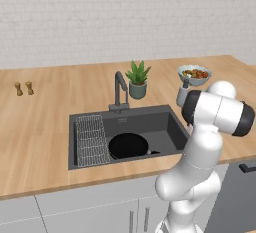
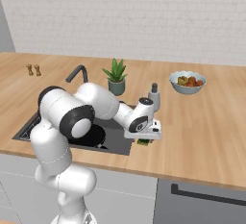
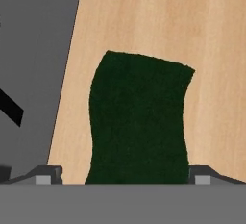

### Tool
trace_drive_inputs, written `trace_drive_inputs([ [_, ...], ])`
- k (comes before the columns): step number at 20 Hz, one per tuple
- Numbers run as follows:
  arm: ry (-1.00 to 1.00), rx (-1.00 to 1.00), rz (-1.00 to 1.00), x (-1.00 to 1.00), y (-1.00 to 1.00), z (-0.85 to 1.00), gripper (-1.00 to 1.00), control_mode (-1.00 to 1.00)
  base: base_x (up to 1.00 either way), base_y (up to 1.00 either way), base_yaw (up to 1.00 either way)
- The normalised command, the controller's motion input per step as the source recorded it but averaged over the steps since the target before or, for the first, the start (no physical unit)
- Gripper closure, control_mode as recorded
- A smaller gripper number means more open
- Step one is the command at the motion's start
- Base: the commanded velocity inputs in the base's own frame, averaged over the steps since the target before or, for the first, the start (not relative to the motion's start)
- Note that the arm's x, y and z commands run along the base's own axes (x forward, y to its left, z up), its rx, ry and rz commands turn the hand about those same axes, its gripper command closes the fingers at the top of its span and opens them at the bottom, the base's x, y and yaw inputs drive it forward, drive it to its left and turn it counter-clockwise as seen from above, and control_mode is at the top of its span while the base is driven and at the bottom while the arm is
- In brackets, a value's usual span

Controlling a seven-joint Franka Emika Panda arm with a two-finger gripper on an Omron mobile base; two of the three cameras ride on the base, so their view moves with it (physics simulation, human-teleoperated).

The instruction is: Pick the pan and sponge and place them into the sink. Then turn on the water.

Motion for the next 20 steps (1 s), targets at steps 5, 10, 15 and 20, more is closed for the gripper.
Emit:
trace_drive_inputs([
  [5, 0.00, 0.00, 0.03, 0.06, 0.00, -0.02, -1.00, -1.00, 0.00, 0.00, 0.00],
  [10, 0.00, 0.00, 0.03, 0.04, -0.01, -0.09, -1.00, -1.00, 0.00, 0.00, 0.00],
  [15, -0.03, 0.00, 0.03, 0.05, 0.00, -0.35, 1.00, -1.00, 0.00, 0.00, 0.00],
  [20, 0.00, 0.00, 0.01, 0.04, 0.00, -0.06, 1.00, -1.00, 0.00, 0.00, 0.00],
])
